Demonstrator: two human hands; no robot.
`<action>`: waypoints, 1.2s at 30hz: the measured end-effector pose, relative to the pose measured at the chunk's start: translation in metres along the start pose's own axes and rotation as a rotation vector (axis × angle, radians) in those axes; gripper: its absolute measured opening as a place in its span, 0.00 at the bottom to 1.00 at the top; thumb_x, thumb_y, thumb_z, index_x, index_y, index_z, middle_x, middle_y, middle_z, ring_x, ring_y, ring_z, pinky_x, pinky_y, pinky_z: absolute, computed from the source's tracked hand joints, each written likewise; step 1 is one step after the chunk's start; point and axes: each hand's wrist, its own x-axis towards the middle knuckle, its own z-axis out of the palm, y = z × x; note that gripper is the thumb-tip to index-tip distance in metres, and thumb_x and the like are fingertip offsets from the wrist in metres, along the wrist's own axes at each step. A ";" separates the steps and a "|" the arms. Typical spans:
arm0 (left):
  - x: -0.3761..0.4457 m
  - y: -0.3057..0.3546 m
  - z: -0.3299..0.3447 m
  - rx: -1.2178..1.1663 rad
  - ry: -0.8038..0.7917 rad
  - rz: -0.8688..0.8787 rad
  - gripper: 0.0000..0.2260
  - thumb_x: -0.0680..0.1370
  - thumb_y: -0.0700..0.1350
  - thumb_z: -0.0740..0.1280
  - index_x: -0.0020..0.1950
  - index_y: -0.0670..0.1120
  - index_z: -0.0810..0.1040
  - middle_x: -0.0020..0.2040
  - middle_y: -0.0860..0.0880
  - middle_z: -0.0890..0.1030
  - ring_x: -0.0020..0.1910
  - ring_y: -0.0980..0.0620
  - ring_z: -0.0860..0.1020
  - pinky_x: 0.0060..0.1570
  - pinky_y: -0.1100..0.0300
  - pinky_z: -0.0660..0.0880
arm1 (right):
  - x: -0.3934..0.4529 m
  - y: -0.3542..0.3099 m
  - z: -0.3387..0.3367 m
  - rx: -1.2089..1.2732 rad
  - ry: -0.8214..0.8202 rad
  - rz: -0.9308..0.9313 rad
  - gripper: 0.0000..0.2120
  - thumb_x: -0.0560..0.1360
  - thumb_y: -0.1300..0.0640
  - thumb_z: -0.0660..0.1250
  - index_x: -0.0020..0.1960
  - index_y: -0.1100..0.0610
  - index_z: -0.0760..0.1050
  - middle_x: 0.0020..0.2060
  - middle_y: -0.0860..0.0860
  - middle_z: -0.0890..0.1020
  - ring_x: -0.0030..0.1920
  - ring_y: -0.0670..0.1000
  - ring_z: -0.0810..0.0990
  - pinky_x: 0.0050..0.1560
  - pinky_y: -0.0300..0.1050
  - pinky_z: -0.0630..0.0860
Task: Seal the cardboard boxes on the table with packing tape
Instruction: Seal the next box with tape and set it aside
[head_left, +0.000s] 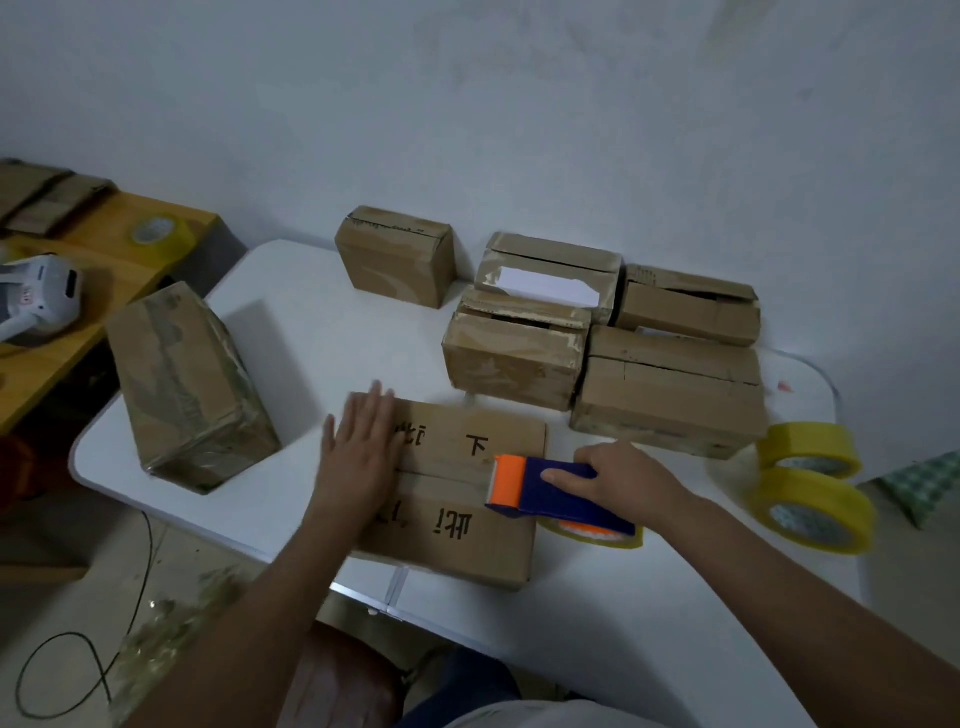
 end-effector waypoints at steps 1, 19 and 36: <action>-0.005 0.015 0.006 -0.020 -0.052 0.072 0.26 0.84 0.59 0.43 0.81 0.56 0.40 0.80 0.55 0.38 0.79 0.51 0.37 0.77 0.47 0.37 | 0.000 0.000 0.000 0.008 -0.001 0.000 0.22 0.73 0.28 0.56 0.38 0.46 0.72 0.33 0.45 0.77 0.33 0.43 0.77 0.31 0.37 0.66; -0.021 0.048 0.022 -0.016 -0.161 -0.012 0.24 0.82 0.60 0.36 0.78 0.59 0.34 0.78 0.57 0.34 0.78 0.53 0.33 0.76 0.46 0.34 | 0.002 -0.022 0.033 0.250 -0.052 0.004 0.26 0.76 0.32 0.56 0.47 0.54 0.77 0.38 0.48 0.81 0.38 0.46 0.80 0.35 0.35 0.71; -0.016 0.044 0.037 0.009 -0.102 -0.032 0.26 0.79 0.65 0.31 0.77 0.65 0.34 0.79 0.61 0.35 0.76 0.59 0.31 0.75 0.46 0.31 | -0.028 0.046 0.017 0.276 -0.085 0.019 0.21 0.76 0.34 0.59 0.44 0.51 0.77 0.34 0.45 0.80 0.35 0.42 0.79 0.32 0.32 0.68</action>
